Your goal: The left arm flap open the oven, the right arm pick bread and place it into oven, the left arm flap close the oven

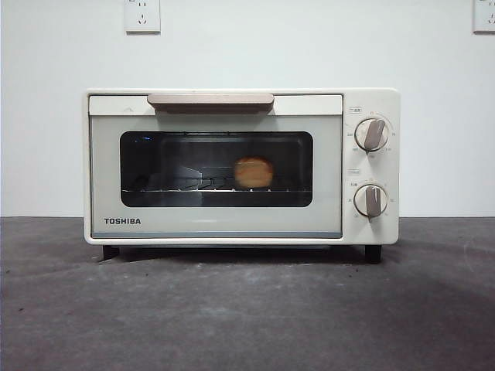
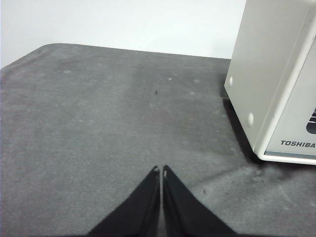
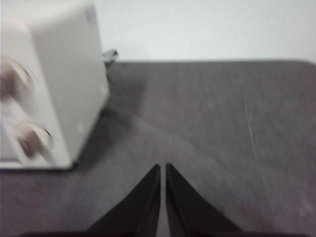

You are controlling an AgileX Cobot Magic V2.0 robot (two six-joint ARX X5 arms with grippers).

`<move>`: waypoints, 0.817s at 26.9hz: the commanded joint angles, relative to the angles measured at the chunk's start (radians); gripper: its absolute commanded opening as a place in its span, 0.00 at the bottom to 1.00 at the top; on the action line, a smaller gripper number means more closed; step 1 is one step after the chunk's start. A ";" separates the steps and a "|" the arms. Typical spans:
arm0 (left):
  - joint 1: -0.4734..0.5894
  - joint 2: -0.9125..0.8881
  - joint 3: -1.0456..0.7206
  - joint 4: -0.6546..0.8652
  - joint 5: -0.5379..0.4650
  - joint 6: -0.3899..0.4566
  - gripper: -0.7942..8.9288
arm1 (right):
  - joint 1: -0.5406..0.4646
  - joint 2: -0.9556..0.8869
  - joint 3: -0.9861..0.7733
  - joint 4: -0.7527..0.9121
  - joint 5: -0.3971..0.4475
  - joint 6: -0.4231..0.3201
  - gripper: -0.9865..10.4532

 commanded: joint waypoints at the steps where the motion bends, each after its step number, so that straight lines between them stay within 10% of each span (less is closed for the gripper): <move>1: -0.002 -0.001 -0.021 -0.006 0.002 0.008 0.10 | -0.021 -0.039 -0.066 0.077 -0.002 -0.007 0.10; 22: -0.002 -0.001 -0.021 -0.006 0.002 0.008 0.10 | -0.098 -0.121 -0.083 -0.064 -0.207 -0.119 0.10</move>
